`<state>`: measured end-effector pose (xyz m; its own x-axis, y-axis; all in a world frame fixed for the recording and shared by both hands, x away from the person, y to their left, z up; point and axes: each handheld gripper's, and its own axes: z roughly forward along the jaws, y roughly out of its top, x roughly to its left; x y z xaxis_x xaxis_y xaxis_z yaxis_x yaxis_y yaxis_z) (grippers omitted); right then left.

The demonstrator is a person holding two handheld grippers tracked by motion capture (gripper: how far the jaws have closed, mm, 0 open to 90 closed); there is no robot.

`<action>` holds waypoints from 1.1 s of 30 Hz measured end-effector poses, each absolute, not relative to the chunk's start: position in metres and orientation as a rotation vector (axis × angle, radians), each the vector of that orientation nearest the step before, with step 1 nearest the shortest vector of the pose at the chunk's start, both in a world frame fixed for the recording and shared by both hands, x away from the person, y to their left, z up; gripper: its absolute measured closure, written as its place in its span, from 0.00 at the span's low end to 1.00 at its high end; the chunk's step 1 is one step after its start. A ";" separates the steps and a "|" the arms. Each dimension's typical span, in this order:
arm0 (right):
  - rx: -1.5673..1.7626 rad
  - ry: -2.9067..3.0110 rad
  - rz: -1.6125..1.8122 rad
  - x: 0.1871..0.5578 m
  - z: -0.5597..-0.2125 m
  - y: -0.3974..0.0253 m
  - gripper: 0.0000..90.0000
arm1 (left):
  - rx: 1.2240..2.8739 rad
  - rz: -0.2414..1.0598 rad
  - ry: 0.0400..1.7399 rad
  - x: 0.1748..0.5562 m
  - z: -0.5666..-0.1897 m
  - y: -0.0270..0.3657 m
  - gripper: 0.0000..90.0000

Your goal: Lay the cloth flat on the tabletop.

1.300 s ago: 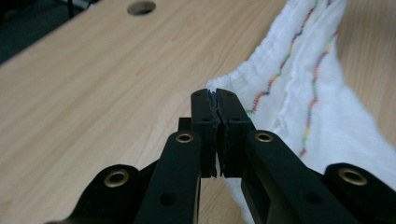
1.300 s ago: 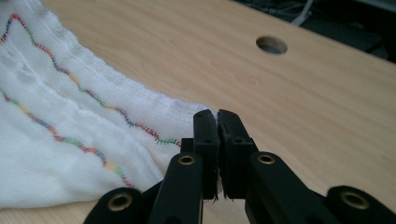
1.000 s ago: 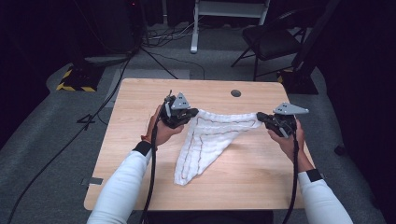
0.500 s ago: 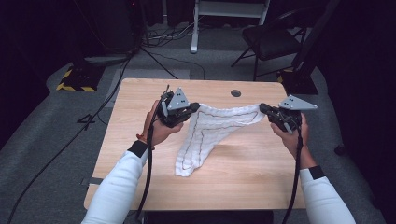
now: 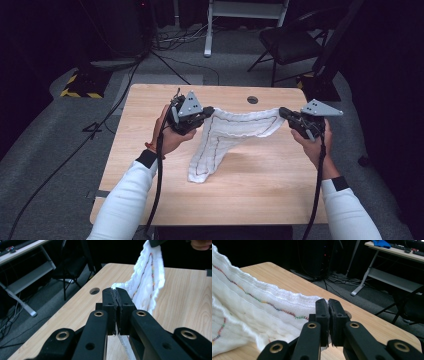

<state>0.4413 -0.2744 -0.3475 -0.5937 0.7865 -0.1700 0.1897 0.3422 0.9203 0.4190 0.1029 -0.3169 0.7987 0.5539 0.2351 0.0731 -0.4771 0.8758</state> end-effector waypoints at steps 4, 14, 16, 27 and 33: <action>0.845 1.994 1.248 0.441 -0.347 -0.273 0.97 | 2.018 0.626 0.460 0.418 -0.317 0.102 0.97; 0.858 1.993 1.224 0.445 -0.350 -0.276 0.97 | 2.024 0.636 0.490 0.428 -0.322 0.104 0.96; 0.865 1.995 1.215 0.449 -0.353 -0.275 0.97 | 2.021 0.633 0.513 0.434 -0.327 0.104 0.96; 0.894 2.023 1.122 0.489 -0.373 -0.254 0.97 | 2.018 0.628 0.696 0.489 -0.369 0.111 0.96; 0.922 2.046 1.059 0.517 -0.391 -0.240 0.97 | 2.044 0.635 0.776 0.511 -0.397 0.112 0.96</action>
